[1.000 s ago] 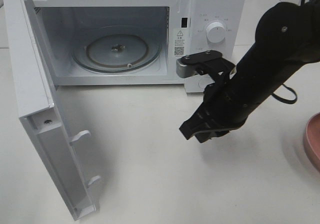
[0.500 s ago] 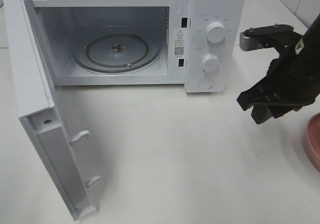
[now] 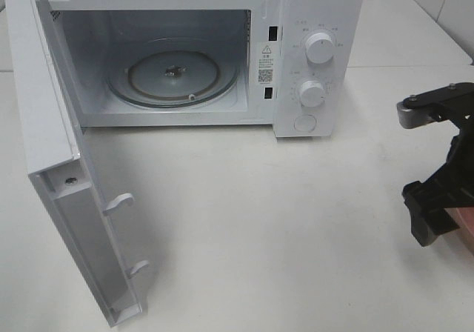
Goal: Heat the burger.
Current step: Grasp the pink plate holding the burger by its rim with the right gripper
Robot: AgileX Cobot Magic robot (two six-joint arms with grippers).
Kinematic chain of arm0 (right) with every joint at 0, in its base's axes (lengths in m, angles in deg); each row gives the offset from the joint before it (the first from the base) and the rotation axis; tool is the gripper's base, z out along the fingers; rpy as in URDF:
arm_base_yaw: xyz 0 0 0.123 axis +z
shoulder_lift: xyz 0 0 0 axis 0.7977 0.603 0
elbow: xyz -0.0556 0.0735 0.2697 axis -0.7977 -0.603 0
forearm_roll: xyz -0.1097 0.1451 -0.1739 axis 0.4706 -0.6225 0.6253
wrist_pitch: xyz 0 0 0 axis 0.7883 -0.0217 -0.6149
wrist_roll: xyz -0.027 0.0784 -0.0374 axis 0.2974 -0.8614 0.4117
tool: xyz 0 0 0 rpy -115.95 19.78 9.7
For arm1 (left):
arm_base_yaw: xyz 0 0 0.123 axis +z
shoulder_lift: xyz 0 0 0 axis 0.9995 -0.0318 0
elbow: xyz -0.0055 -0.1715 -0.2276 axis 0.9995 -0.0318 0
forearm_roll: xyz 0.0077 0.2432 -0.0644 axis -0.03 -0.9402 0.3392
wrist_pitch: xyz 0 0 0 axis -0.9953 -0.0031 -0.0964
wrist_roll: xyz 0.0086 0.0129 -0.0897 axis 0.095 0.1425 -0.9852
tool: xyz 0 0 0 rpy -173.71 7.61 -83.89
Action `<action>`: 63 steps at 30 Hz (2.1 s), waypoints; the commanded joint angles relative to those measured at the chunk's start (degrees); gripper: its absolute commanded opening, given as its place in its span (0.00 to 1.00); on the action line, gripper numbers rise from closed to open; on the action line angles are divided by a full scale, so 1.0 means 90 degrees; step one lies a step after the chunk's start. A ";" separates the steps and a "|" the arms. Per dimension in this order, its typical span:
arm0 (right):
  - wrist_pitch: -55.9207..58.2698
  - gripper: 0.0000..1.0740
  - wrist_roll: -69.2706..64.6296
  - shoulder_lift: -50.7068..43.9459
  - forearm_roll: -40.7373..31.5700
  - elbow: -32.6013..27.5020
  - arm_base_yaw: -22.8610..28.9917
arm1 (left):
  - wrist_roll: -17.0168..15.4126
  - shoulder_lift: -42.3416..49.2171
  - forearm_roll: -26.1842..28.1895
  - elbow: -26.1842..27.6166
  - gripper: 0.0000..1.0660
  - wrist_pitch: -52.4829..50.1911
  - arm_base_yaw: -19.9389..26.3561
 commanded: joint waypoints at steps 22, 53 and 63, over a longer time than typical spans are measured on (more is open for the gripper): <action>-0.1311 0.89 0.0312 0.0770 -0.0006 -0.0490 -0.1171 | -0.0025 0.0095 -0.0013 -0.0013 0.92 -0.0089 0.0013; -0.2018 0.36 0.0159 0.1948 0.0337 -0.0497 -0.1171 | -0.0025 0.0095 -0.0013 -0.0013 0.92 -0.0089 0.0013; -0.2024 0.00 -0.0064 0.1954 0.0681 -0.0490 -0.1171 | -0.0025 0.0095 -0.0013 -0.0013 0.92 -0.0089 0.0013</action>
